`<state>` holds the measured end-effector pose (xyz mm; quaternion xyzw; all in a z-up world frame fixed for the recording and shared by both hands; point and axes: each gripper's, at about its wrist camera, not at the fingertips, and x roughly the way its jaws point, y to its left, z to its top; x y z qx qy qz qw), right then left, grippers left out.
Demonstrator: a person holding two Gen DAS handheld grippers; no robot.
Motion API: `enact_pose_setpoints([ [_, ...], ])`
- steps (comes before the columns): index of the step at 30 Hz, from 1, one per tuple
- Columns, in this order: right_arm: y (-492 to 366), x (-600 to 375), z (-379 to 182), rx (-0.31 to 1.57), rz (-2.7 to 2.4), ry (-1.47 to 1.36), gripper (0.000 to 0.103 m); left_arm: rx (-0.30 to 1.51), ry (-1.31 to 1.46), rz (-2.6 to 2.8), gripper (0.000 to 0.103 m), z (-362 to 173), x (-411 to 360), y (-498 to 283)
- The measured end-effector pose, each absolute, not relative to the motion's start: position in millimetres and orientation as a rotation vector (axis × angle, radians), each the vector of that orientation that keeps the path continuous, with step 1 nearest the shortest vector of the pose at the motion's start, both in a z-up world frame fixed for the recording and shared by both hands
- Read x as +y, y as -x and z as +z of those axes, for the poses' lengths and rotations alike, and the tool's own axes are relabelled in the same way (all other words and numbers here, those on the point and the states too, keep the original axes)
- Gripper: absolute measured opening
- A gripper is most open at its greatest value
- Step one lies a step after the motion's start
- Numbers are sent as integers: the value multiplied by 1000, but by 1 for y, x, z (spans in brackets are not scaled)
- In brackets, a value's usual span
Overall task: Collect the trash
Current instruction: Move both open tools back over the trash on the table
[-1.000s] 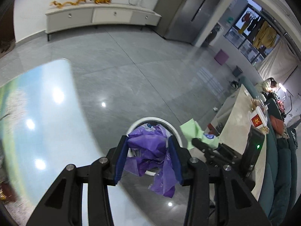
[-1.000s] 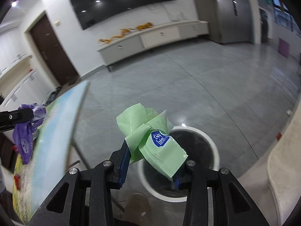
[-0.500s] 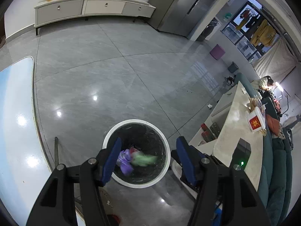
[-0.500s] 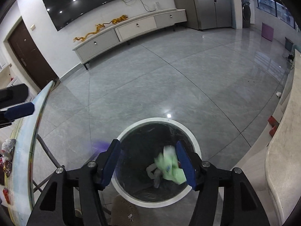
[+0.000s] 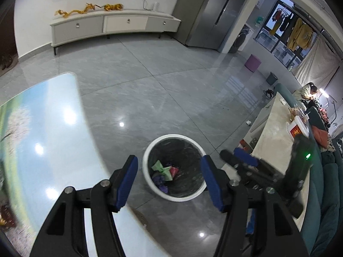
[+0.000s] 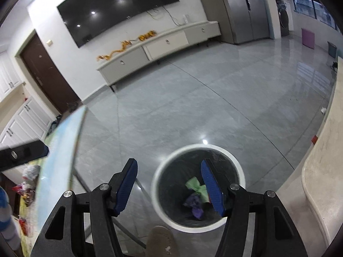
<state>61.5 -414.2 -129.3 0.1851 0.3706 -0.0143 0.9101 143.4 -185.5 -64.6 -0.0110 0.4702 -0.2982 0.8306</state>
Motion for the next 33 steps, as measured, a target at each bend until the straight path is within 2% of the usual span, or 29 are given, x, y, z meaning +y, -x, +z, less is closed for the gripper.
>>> enact_pose_setpoints([
  [7, -58, -359, -83, 694, 97, -306, 59, 933, 27, -546, 59, -52, -102, -113],
  [15, -64, -277, -57, 683, 273, -193, 59, 867, 71, -379, 59, -47, 8, -80],
  [25, -73, -177, -65, 740, 458, -66, 59, 888, 120, -50, 59, -85, 157, -29],
  [33, -77, -93, -88, 801, 646, 56, 60, 964, 228, 71, 59, -126, 216, -3],
])
